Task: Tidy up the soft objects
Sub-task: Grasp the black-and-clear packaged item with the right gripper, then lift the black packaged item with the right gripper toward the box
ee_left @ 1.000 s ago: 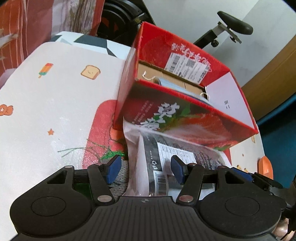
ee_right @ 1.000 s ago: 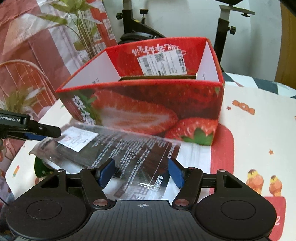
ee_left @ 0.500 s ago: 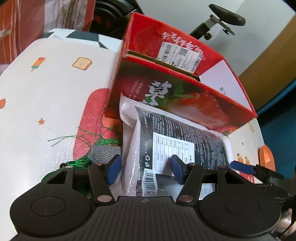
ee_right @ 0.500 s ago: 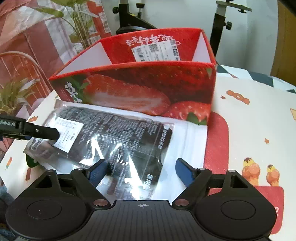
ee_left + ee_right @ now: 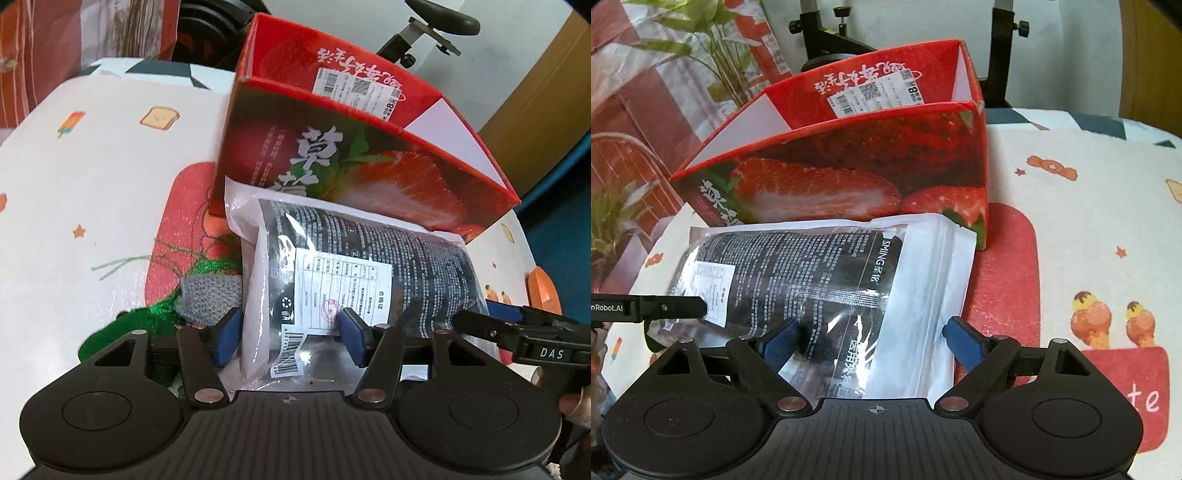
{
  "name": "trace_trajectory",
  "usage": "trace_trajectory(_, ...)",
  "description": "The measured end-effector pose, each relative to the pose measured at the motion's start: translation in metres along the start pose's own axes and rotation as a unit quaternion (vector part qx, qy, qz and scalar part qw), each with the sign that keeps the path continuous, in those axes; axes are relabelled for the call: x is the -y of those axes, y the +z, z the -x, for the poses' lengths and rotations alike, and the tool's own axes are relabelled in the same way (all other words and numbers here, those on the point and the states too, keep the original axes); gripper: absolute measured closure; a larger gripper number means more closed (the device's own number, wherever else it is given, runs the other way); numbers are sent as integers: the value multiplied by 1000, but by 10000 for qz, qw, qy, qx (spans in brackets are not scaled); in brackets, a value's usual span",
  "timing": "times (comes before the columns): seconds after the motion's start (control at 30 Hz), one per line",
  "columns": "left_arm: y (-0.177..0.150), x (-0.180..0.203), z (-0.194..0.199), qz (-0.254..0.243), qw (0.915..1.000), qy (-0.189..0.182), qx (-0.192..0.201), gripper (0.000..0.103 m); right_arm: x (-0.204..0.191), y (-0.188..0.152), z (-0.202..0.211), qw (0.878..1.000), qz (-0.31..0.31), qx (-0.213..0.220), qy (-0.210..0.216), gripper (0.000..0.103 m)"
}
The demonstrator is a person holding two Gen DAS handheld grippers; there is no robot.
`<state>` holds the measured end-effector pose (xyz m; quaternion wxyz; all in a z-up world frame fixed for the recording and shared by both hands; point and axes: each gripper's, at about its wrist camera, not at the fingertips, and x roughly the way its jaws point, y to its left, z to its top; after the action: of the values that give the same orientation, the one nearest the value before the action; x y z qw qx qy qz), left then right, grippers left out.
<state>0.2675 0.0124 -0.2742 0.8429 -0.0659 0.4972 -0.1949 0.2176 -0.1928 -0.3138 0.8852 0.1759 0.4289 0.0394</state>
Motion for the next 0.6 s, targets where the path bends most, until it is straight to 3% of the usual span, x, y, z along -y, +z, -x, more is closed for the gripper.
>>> trace_trajectory(0.2, -7, -4, -9, 188, 9998, -84, -46, 40, -21, -1, 2, 9974, 646, 133, -274, 26)
trace_trajectory(0.6, -6, -2, -11, 148, 9998, -70, -69, 40, -39, -1, 9, 9895, 1354, 308, -387, 53)
